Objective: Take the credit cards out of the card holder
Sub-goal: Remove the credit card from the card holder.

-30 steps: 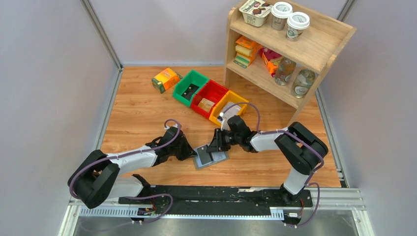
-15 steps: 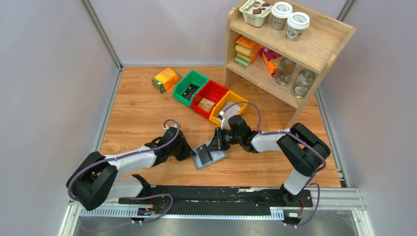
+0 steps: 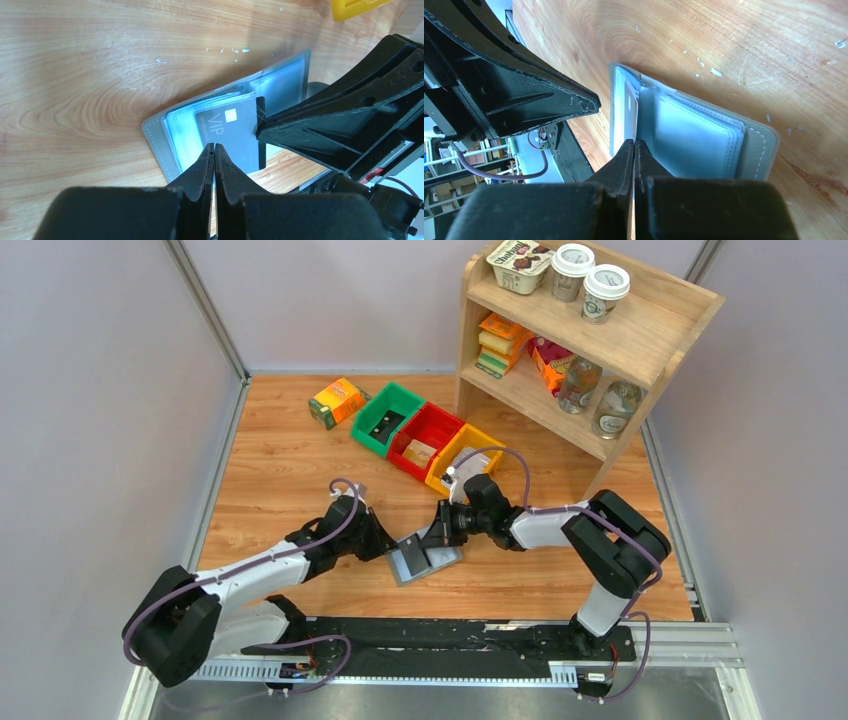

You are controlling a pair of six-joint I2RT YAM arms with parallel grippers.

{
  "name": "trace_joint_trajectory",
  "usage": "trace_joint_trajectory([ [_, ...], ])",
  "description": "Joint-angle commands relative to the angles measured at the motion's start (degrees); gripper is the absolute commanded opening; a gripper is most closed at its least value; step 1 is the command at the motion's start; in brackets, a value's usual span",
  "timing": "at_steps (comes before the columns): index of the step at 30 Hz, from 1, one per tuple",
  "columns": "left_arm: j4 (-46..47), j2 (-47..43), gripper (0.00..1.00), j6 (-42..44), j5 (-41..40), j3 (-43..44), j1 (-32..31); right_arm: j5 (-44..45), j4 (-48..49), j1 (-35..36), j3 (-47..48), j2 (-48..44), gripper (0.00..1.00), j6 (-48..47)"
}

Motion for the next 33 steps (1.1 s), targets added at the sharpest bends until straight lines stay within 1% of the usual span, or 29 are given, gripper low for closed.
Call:
trace_joint_trajectory([
  [1,4.6,3.7,0.07,2.2,0.8,2.8,-0.3,-0.2,1.9,-0.1,0.9,1.3,0.00,-0.5],
  [8,7.0,8.8,0.04,2.7,0.6,2.0,-0.3,-0.1,1.2,-0.1,1.2,1.7,0.00,-0.9],
  [13,7.9,10.2,0.01,2.2,0.9,1.5,-0.3,-0.1,0.7,-0.1,1.5,2.0,0.00,-1.1],
  [15,6.4,10.6,0.00,1.5,0.2,1.7,-0.3,0.5,-0.2,-0.2,1.6,1.8,0.00,-1.3],
  [18,0.7,11.1,0.00,0.3,-2.3,2.1,-0.3,1.1,-0.9,-1.4,1.1,1.5,0.00,-1.1],
  [24,0.7,11.4,0.00,-0.8,-2.7,1.0,-0.3,0.6,-0.6,-4.1,-0.3,1.4,0.00,-0.2],
  [28,0.7,11.8,0.00,-0.2,-2.2,1.5,-0.3,0.3,-0.6,-4.4,-0.4,1.6,0.00,-0.2],
  [29,0.7,12.0,0.00,0.0,-2.1,1.6,-0.3,-0.1,-0.6,-4.4,-0.2,1.8,0.02,-0.2],
  [33,1.1,13.0,0.00,0.1,-1.5,1.9,-0.3,-0.5,-0.6,-4.3,0.3,2.7,0.20,-0.1],
])
